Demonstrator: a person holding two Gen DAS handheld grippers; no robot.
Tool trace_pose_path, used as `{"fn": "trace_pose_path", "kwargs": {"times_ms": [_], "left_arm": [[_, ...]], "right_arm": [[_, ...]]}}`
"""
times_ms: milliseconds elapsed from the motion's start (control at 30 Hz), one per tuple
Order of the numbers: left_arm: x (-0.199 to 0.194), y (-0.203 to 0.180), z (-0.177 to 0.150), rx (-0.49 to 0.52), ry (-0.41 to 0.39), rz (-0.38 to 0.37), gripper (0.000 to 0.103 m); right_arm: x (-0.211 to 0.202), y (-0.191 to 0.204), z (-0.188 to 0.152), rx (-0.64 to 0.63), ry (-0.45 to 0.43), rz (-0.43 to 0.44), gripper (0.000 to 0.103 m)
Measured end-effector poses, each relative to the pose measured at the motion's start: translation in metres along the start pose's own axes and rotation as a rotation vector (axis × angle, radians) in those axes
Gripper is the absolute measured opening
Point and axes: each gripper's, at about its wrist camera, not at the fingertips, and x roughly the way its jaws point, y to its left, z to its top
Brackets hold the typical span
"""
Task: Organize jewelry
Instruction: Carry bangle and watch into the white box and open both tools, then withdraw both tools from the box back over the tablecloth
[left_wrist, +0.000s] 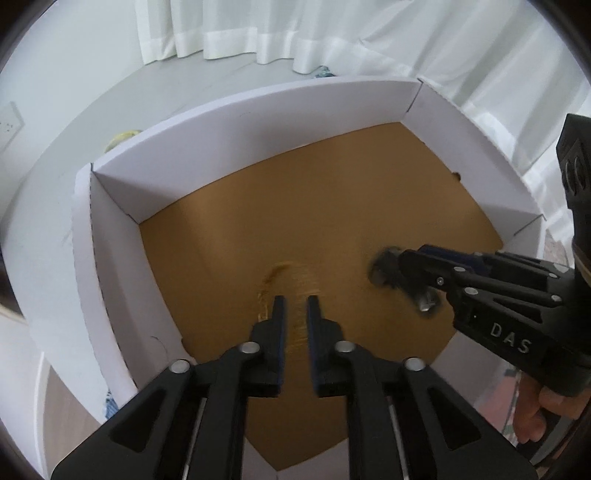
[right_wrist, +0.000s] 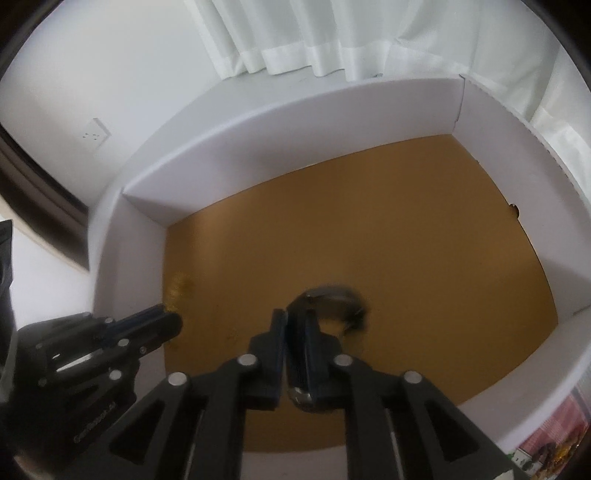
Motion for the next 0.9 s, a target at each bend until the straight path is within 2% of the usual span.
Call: {"fn": "trace_pose_path", "kwargs": {"times_ms": [33, 67, 100, 167, 233, 333, 467, 567, 733, 800, 900], "left_arm": [[0.000, 0.002, 0.001, -0.004, -0.003, 0.001, 0.039], [-0.004, 0.004, 0.001, -0.009, -0.015, 0.004, 0.047], [-0.009, 0.006, 0.000, -0.014, -0.037, 0.010, 0.055], [-0.022, 0.008, 0.000, -0.011, -0.090, 0.024, 0.062], [-0.035, 0.005, 0.000, -0.001, -0.136, 0.039, 0.082], [-0.063, -0.005, -0.011, 0.031, -0.263, 0.081, 0.097], [-0.097, -0.031, -0.037, 0.115, -0.385, 0.073, 0.098], [-0.115, -0.060, -0.064, 0.187, -0.420, 0.028, 0.099], [-0.120, -0.109, -0.103, 0.241, -0.400, -0.116, 0.099], [-0.114, -0.130, -0.123, 0.255, -0.361, -0.184, 0.099], [-0.097, -0.160, -0.147, 0.333, -0.268, -0.220, 0.099]], "right_arm": [[-0.001, 0.000, 0.000, 0.005, -0.005, 0.000, 0.033], [-0.005, -0.001, 0.000, 0.012, -0.014, 0.001, 0.043], [-0.009, -0.002, -0.001, 0.019, -0.026, 0.008, 0.046], [-0.025, -0.002, -0.003, 0.024, -0.061, 0.008, 0.047], [-0.043, 0.000, -0.007, 0.011, -0.110, -0.015, 0.055], [-0.080, 0.002, -0.021, -0.003, -0.197, -0.041, 0.065], [-0.135, 0.000, -0.053, -0.010, -0.311, -0.089, 0.073], [-0.175, -0.010, -0.088, 0.020, -0.387, -0.093, 0.074], [-0.225, -0.030, -0.144, 0.088, -0.473, -0.156, 0.078], [-0.240, -0.043, -0.172, 0.124, -0.491, -0.191, 0.078], [-0.253, -0.062, -0.220, 0.185, -0.486, -0.280, 0.078]]}}
